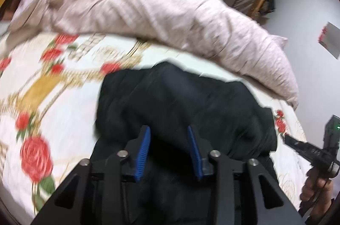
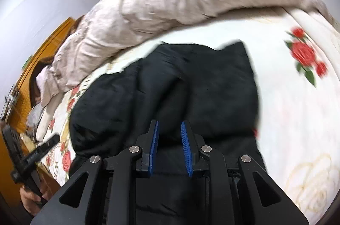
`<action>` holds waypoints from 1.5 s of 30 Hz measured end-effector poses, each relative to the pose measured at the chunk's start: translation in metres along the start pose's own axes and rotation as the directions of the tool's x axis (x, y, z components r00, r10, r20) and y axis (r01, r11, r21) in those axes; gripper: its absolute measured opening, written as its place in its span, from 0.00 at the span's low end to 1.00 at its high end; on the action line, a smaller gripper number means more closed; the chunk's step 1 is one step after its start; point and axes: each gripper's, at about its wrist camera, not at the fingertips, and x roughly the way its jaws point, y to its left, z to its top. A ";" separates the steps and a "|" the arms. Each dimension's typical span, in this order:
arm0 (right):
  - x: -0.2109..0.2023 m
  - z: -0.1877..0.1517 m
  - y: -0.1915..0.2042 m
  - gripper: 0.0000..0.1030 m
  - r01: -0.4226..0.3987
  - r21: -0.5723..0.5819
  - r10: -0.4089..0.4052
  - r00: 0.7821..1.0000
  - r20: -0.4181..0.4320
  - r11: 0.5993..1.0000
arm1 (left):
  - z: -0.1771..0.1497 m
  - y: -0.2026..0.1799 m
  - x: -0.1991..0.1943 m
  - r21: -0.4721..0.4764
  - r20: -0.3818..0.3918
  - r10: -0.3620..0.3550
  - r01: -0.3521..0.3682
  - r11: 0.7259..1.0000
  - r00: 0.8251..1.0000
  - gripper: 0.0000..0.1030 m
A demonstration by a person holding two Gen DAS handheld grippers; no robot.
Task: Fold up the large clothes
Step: 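Fold the held hood down onto the jacket body with both tools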
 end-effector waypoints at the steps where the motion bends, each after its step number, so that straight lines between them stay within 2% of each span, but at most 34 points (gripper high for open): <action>1: 0.008 0.005 0.008 0.22 -0.012 -0.012 0.012 1.000 -0.004 1.000 | 0.009 -0.008 0.004 0.018 0.009 -0.013 0.012 1.000 1.000 0.46; 3: 0.027 0.010 0.019 0.22 -0.031 -0.042 0.030 0.999 -0.023 0.999 | 0.021 -0.020 0.022 0.043 0.001 -0.043 0.043 0.998 0.999 0.48; 5: 0.053 0.006 0.027 0.22 -0.048 -0.065 0.043 0.997 -0.070 0.997 | 0.019 -0.024 0.046 0.062 -0.043 -0.045 0.047 0.997 0.998 0.48; 10: 0.104 -0.028 0.015 0.22 -0.011 -0.079 -0.002 0.986 -0.165 0.997 | -0.029 -0.010 0.100 0.061 -0.174 -0.013 0.024 0.998 0.985 0.51; 14: 0.122 -0.045 0.011 0.19 0.020 -0.117 -0.038 0.987 -0.154 0.993 | -0.051 -0.010 0.113 0.101 -0.147 0.014 0.001 0.995 0.989 0.51; 18: 0.116 -0.041 0.015 0.19 0.038 -0.115 -0.057 0.983 -0.173 0.993 | -0.044 -0.014 0.112 0.099 -0.168 0.033 -0.016 0.995 0.985 0.51; 21: 0.084 -0.037 0.020 0.22 0.033 -0.133 -0.052 0.989 -0.138 0.991 | -0.036 -0.015 0.090 0.097 -0.176 0.022 -0.005 0.995 0.984 0.51; 23: 0.059 -0.032 0.021 0.22 0.015 -0.145 -0.028 0.995 -0.091 0.989 | -0.031 -0.015 0.065 0.098 -0.141 -0.005 0.019 0.995 0.990 0.51; 26: 0.036 -0.009 0.018 0.22 0.037 -0.151 -0.037 0.999 0.002 0.988 | -0.011 -0.017 0.041 0.101 -0.063 -0.020 0.027 0.995 0.998 0.51; 28: 0.039 0.005 0.007 0.22 0.049 -0.128 -0.047 0.999 0.015 0.991 | 0.009 -0.016 0.041 0.096 -0.015 -0.003 0.005 0.995 1.000 0.51; 30: 0.055 0.018 -0.006 0.22 0.070 -0.099 -0.070 0.998 0.004 0.993 | 0.023 -0.007 0.053 0.072 -0.003 0.033 -0.032 0.997 0.999 0.51; 33: 0.088 0.020 -0.027 0.22 0.100 -0.090 -0.106 0.992 -0.066 0.991 | 0.023 0.013 0.088 0.014 -0.078 0.075 -0.074 0.997 0.994 0.50; 35: 0.100 0.012 -0.031 0.20 0.109 -0.120 -0.118 0.991 -0.070 0.987 | 0.012 0.019 0.101 0.032 -0.097 0.078 -0.075 0.997 0.992 0.51; 38: 0.100 0.007 -0.031 0.20 0.124 -0.135 -0.133 0.989 -0.060 0.983 | -0.003 0.018 0.104 0.074 -0.076 0.087 -0.081 0.994 0.993 0.51; 42: 0.088 0.020 -0.018 0.21 0.146 -0.138 -0.154 0.987 -0.050 0.980 | 0.006 0.018 0.095 0.052 -0.102 0.089 -0.084 0.995 0.991 0.48; 45: 0.055 0.021 -0.002 0.22 0.109 -0.140 -0.109 0.994 0.006 0.984 | 0.014 0.008 0.069 0.063 -0.049 0.061 -0.057 0.996 0.997 0.47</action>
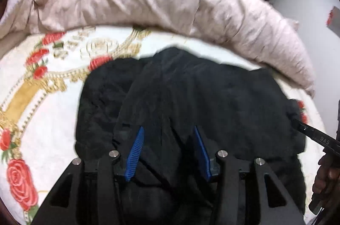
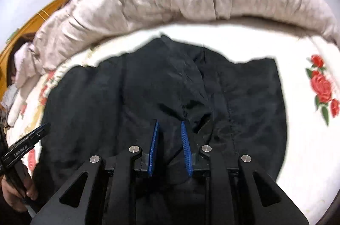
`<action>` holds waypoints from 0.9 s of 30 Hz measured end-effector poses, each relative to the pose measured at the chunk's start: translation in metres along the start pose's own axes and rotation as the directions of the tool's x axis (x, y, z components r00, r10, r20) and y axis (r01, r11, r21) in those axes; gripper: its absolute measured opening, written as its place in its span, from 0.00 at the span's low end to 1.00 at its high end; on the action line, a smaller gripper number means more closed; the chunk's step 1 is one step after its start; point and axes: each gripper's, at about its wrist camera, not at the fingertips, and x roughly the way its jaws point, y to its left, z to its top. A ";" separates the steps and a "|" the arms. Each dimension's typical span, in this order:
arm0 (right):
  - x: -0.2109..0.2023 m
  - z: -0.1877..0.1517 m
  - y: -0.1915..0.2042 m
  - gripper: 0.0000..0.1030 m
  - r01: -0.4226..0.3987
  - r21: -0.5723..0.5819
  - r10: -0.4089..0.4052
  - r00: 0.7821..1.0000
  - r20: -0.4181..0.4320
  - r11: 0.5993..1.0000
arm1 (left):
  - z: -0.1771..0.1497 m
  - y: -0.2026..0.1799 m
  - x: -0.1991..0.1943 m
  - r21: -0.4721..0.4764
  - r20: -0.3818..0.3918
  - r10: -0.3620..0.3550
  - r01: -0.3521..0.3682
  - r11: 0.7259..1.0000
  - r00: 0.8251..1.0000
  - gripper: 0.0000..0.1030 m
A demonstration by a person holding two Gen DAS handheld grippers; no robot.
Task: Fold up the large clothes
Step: 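Fold the held hood down onto the jacket body with both tools, then open both tools, release the hood and withdraw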
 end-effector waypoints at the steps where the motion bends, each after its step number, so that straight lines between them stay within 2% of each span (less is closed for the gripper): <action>1: -0.009 -0.002 0.007 0.22 -0.022 -0.004 0.022 1.000 0.016 1.000 | -0.002 -0.004 -0.014 0.006 0.026 -0.021 0.021 1.000 0.999 0.48; 3: -0.018 -0.012 0.018 0.22 -0.055 -0.020 0.056 0.998 0.021 0.998 | -0.008 -0.011 -0.029 0.014 0.047 -0.066 0.065 0.998 0.997 0.48; 5: -0.010 -0.027 0.031 0.22 -0.092 -0.030 0.091 0.995 -0.025 0.995 | -0.019 -0.022 -0.029 0.033 0.030 -0.100 0.100 0.994 0.994 0.48; 10: 0.039 -0.059 0.042 0.22 -0.080 -0.063 0.070 0.986 -0.154 0.995 | -0.053 -0.033 0.017 0.056 -0.113 -0.089 0.095 0.994 0.990 0.48; 11: 0.048 -0.064 0.040 0.22 -0.072 -0.064 0.061 0.984 -0.169 0.995 | -0.058 -0.032 0.024 0.056 -0.117 -0.084 0.090 0.994 0.990 0.49; 12: 0.053 -0.066 0.037 0.22 -0.078 -0.057 0.068 0.983 -0.172 0.995 | -0.063 -0.030 0.029 0.063 -0.114 -0.073 0.081 0.995 0.991 0.51; 22: 0.076 -0.073 0.031 0.20 -0.066 -0.079 0.056 0.991 -0.125 0.995 | -0.068 -0.030 0.049 0.082 -0.083 -0.049 0.056 0.995 0.995 0.52; 27: 0.074 -0.073 0.038 0.20 -0.040 -0.094 0.026 0.990 -0.142 0.995 | -0.067 -0.036 0.050 0.081 -0.087 -0.032 0.039 0.996 0.996 0.52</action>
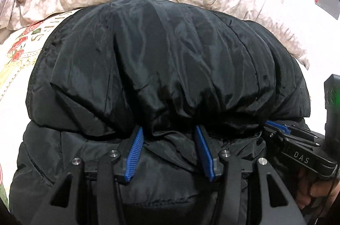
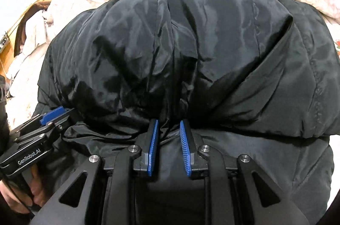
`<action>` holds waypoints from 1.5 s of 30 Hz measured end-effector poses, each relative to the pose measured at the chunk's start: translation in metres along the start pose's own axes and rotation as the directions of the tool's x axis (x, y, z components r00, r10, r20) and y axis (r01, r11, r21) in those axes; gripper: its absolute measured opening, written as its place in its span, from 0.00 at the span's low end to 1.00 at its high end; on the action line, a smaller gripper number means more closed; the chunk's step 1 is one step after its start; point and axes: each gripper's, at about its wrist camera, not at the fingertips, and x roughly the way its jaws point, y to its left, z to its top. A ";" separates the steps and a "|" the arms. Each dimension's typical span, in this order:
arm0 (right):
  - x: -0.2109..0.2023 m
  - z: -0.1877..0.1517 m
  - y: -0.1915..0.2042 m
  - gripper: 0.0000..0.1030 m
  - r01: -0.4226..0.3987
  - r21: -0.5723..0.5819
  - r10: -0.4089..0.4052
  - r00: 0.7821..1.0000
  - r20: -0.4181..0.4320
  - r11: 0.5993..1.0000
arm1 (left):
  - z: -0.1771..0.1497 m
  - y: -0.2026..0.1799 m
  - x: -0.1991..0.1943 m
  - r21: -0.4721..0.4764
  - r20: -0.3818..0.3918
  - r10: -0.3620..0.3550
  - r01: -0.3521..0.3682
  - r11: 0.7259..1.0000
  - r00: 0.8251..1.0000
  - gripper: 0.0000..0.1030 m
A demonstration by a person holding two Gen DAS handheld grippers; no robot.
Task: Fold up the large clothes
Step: 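Open both tools, release the hood and withdraw, then grasp the jacket hem with the left tool while the right tool grasps it too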
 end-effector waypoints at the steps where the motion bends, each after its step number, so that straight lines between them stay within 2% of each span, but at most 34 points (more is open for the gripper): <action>1: -0.003 0.002 0.003 0.20 0.006 0.000 -0.006 1.000 -0.014 1.000 | 0.002 -0.001 -0.002 -0.006 -0.013 0.004 -0.004 1.000 1.000 0.52; 4: -0.029 0.006 0.016 0.22 0.020 0.007 -0.020 1.000 0.005 1.000 | 0.012 -0.007 -0.019 -0.037 -0.037 0.001 -0.003 0.999 0.999 0.51; 7: -0.062 0.000 0.018 0.23 0.013 0.014 -0.014 0.998 0.053 1.000 | 0.011 -0.015 -0.052 -0.019 0.011 0.018 -0.018 1.000 1.000 0.51; 9: -0.088 -0.009 0.018 0.28 0.013 0.013 -0.014 0.997 0.082 1.000 | 0.006 -0.021 -0.071 0.003 0.029 0.036 -0.037 0.999 0.999 0.51; 14: -0.143 -0.041 0.012 0.32 0.015 0.028 -0.019 0.991 0.134 0.999 | -0.022 -0.030 -0.120 0.011 0.056 0.053 -0.054 0.998 0.997 0.51; 22: -0.204 -0.096 -0.007 0.33 0.013 0.081 -0.026 0.987 0.161 0.997 | -0.065 -0.029 -0.187 -0.014 0.091 0.049 -0.048 0.999 0.995 0.51; 28: -0.227 -0.133 -0.008 0.33 0.011 0.091 -0.026 0.987 0.157 0.996 | -0.090 -0.023 -0.221 -0.052 0.100 0.037 -0.032 0.998 0.994 0.53; 31: -0.235 -0.145 -0.008 0.44 0.005 0.089 -0.019 0.987 0.160 0.996 | -0.101 -0.024 -0.232 -0.040 0.109 0.046 -0.042 0.998 0.993 0.54; 43: -0.250 -0.166 -0.022 0.47 0.011 0.110 -0.031 0.984 0.173 0.994 | -0.127 -0.018 -0.248 -0.041 0.099 0.082 -0.078 0.996 0.992 0.58; 45: -0.249 -0.168 -0.025 0.50 0.012 0.118 -0.032 0.985 0.169 0.993 | -0.128 -0.016 -0.248 -0.047 0.099 0.089 -0.085 0.995 0.991 0.59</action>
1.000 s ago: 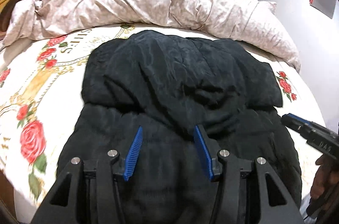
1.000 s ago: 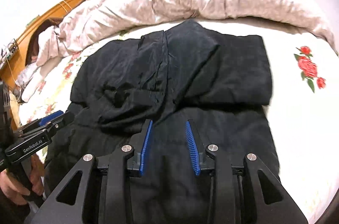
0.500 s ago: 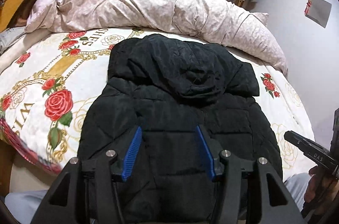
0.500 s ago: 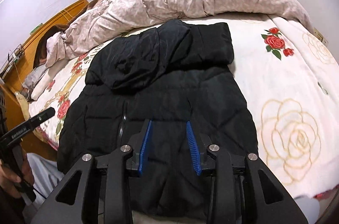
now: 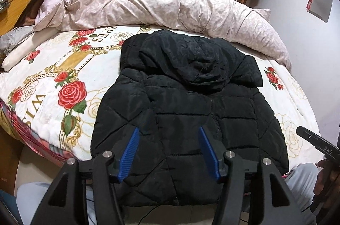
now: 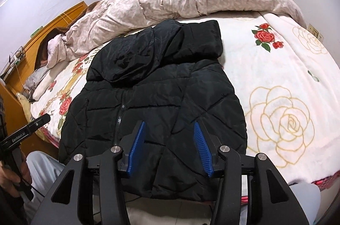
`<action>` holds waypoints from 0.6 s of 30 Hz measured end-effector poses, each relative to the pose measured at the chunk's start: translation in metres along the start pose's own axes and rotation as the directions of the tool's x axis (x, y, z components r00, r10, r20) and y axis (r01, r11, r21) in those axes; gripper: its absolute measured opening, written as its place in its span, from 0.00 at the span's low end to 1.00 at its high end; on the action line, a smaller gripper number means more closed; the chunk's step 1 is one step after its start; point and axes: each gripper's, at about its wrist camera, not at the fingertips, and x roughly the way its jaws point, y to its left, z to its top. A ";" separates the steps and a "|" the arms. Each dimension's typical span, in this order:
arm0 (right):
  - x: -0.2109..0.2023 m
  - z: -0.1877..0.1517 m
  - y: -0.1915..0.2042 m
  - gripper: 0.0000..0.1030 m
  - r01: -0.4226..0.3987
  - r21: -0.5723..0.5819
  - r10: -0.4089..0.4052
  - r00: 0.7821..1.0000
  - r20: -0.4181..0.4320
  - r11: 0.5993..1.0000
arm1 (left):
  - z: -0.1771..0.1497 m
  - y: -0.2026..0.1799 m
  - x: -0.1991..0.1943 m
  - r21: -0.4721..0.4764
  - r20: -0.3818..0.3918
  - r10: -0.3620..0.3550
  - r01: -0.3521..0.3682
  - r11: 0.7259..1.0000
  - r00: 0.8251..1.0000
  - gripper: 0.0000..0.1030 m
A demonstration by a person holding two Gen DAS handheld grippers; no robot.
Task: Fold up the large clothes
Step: 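Grasp the jacket hem with the left tool while the right tool grasps it too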
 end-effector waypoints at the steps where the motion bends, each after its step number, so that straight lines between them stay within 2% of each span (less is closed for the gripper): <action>1: 0.001 -0.001 -0.001 0.52 0.002 0.004 -0.002 1.000 -0.001 1.000 | 0.000 0.003 0.000 -0.007 0.000 0.004 -0.004 1.000 1.000 0.60; 3: 0.004 -0.002 -0.007 0.62 0.004 0.012 -0.004 1.000 -0.010 1.000 | -0.001 0.008 0.002 -0.019 0.000 0.016 -0.016 1.000 1.000 0.63; 4: 0.006 -0.003 -0.010 0.63 0.008 0.016 -0.008 1.000 -0.015 1.000 | -0.002 0.012 0.004 -0.026 -0.002 0.026 -0.026 0.999 1.000 0.63; 12: 0.037 -0.008 -0.051 0.63 0.084 0.082 -0.077 0.993 -0.089 0.993 | -0.012 0.063 0.032 -0.098 -0.060 0.104 -0.110 0.989 0.993 0.67; 18: 0.071 -0.011 -0.089 0.63 0.139 0.165 -0.109 0.978 -0.179 0.976 | -0.023 0.106 0.075 -0.158 -0.161 0.163 -0.188 0.969 0.973 0.68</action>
